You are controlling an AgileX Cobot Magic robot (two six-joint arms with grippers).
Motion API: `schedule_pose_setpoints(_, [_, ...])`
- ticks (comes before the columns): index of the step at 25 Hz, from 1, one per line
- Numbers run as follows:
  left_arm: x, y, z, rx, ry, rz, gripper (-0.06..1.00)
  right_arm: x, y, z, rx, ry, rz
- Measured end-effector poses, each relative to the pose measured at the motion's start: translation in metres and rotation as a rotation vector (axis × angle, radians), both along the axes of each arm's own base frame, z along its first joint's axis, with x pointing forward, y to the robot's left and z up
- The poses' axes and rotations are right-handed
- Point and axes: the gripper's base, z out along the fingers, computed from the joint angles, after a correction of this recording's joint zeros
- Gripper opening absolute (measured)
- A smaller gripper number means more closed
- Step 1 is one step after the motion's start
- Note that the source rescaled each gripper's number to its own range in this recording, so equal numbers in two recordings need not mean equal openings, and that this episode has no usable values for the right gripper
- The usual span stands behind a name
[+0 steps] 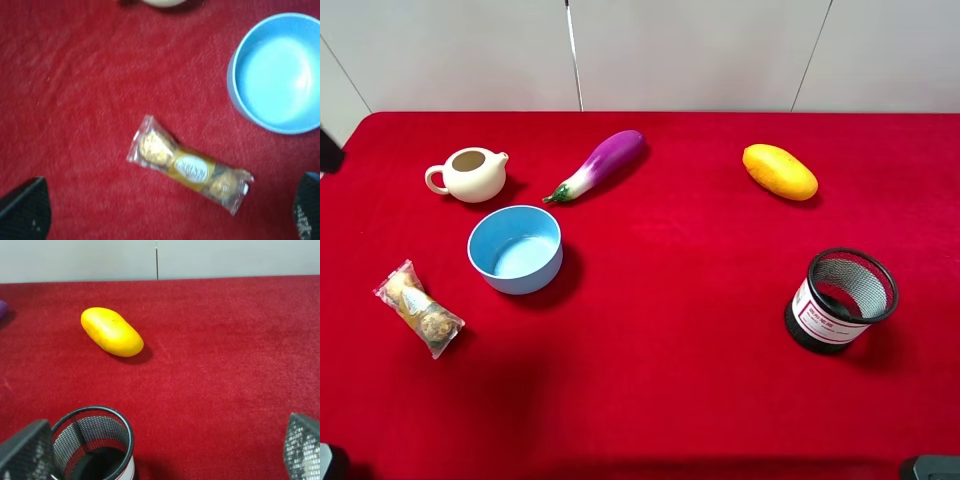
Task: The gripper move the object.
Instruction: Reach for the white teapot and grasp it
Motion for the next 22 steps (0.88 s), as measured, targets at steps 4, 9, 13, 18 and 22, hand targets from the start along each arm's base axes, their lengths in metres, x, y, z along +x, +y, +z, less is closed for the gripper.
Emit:
schedule_pose_setpoints(4, [0.027, -0.004, -0.005, 0.005, 0.037, -0.011, 0.95, 0.000, 0.000, 0.000, 0.000, 0.000, 0.000])
schedule_pose_setpoints(9, [0.063, -0.007, -0.017, 0.021, 0.100, -0.039, 0.95, 0.000, 0.000, 0.000, 0.000, 0.000, 0.000])
schedule_pose_setpoints(13, [0.080, -0.008, -0.023, 0.025, 0.113, -0.048, 0.95, 0.000, 0.000, 0.000, 0.000, 0.000, 0.000])
schedule_pose_setpoints(18, [0.109, -0.010, -0.033, 0.028, 0.127, -0.051, 0.93, 0.000, 0.000, 0.000, 0.000, 0.000, 0.000])
schedule_pose_setpoints(22, [0.131, -0.015, -0.041, 0.029, 0.144, -0.064, 0.93, 0.000, 0.000, 0.000, 0.000, 0.000, 0.000])
